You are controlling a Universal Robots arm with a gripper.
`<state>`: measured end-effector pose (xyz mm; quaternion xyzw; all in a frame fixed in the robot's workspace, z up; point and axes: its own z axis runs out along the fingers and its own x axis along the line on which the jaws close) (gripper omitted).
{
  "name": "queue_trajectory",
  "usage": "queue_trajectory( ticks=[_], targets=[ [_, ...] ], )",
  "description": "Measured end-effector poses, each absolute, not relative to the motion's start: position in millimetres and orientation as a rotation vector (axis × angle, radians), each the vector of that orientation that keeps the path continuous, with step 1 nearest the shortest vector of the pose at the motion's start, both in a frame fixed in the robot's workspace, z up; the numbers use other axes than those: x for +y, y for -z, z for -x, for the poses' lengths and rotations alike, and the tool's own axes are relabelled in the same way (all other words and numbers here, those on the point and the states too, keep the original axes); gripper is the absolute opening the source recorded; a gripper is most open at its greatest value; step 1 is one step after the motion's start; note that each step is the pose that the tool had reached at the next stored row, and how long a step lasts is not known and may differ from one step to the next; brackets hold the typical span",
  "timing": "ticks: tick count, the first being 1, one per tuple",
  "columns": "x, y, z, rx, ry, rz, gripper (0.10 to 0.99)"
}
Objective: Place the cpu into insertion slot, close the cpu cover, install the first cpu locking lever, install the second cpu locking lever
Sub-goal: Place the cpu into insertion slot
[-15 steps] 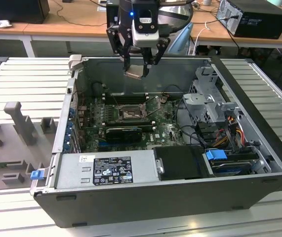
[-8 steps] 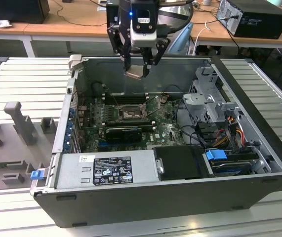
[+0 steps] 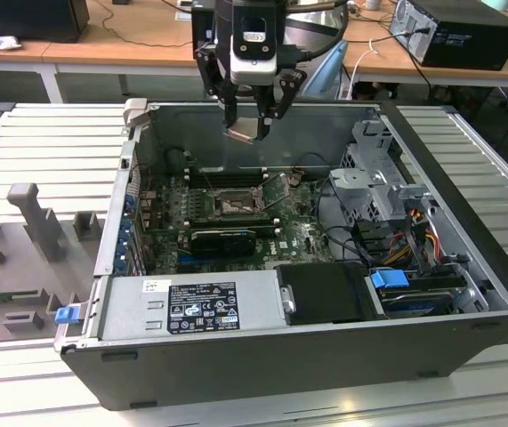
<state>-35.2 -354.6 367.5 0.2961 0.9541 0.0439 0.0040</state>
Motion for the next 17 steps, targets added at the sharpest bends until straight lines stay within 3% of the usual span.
queue_trajectory(
  ticks=[17],
  targets=[
    [-354.6, -367.3, 35.2, 2.928, -0.136, -1.093, 0.525]
  ],
)
